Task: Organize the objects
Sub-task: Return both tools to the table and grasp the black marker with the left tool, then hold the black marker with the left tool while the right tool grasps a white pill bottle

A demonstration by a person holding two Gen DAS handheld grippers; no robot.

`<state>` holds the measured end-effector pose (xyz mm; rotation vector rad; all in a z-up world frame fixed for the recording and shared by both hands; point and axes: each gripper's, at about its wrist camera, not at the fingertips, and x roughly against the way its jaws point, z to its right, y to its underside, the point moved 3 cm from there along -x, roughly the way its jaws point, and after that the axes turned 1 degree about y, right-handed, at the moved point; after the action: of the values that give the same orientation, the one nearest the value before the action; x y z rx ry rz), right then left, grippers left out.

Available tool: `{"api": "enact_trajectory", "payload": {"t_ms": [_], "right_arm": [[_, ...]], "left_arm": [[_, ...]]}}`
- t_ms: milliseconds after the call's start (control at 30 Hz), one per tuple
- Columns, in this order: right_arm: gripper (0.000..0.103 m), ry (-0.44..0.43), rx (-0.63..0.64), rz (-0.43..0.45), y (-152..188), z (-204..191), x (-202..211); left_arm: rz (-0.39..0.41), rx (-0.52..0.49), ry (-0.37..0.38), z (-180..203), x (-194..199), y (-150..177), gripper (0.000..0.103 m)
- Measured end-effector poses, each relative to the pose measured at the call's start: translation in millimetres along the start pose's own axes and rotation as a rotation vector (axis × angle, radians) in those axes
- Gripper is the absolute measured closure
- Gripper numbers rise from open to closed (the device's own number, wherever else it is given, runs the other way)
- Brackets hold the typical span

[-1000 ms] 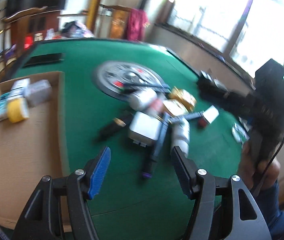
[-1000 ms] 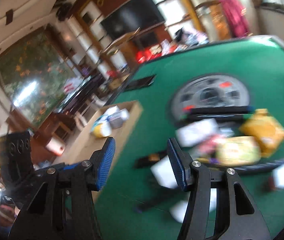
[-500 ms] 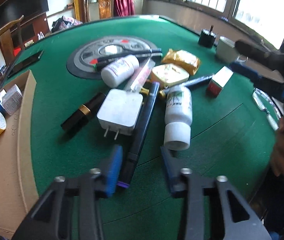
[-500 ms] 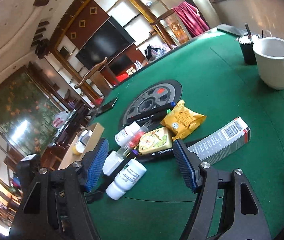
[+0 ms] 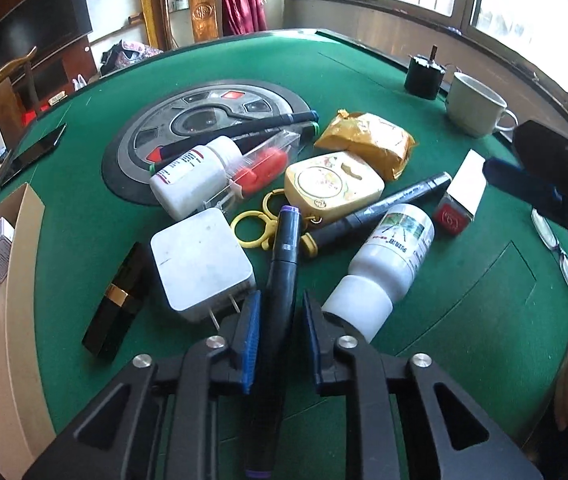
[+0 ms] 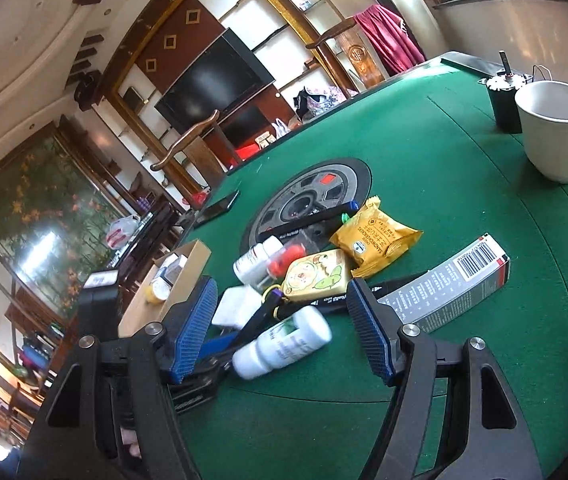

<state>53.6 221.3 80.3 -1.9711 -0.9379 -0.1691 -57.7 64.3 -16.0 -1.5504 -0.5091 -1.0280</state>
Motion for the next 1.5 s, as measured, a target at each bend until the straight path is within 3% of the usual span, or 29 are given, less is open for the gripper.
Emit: {"api": "enact_trajectory", "payload": {"t_ms": [367, 567, 700, 767, 867, 933, 1000, 1100, 1167, 1233, 1267, 1367, 1500], "right_arm": [[0.035, 0.034, 0.022, -0.109, 4, -6, -28], [0.035, 0.090, 0.060, -0.260, 10, -8, -71], [0.035, 0.102, 0.086, -0.342, 28, -14, -64], [0.035, 0.046, 0.129, -0.422, 41, -27, -57], [0.035, 0.009, 0.313, -0.496, 57, -59, -41], [0.035, 0.057, 0.391, -0.463, 56, -68, -36], [0.035, 0.159, 0.426, -0.424, 49, -66, -41], [0.035, 0.175, 0.420, -0.412, 46, -65, -54], [0.035, 0.233, 0.449, -0.395, 47, -67, -66], [0.046, 0.268, 0.462, -0.391, 48, -67, -78], [0.068, 0.278, 0.458, -0.404, 48, -66, -81], [0.069, 0.316, 0.460, -0.434, 57, -62, -90], [0.069, 0.338, 0.466, -0.412, 60, -64, -87]], "left_arm": [[0.029, 0.099, 0.017, -32, 40, 53, 0.090], [0.036, 0.126, 0.031, -40, 43, 58, 0.090], [0.034, 0.130, 0.043, -42, 41, 55, 0.090], [0.035, 0.131, 0.043, -42, 41, 55, 0.090], [0.039, 0.131, 0.037, -41, 41, 56, 0.090], [0.042, 0.133, 0.033, -41, 41, 57, 0.089], [0.043, 0.131, 0.030, -40, 42, 57, 0.090], [0.042, 0.126, 0.030, -41, 42, 58, 0.090], [0.041, 0.123, 0.032, -42, 42, 57, 0.090], [0.042, 0.113, 0.027, -41, 42, 58, 0.089], [0.044, 0.104, 0.020, -40, 42, 58, 0.089], [0.040, 0.079, -0.002, -36, 42, 58, 0.089], [0.027, 0.052, -0.022, -34, 41, 56, 0.089]]}}
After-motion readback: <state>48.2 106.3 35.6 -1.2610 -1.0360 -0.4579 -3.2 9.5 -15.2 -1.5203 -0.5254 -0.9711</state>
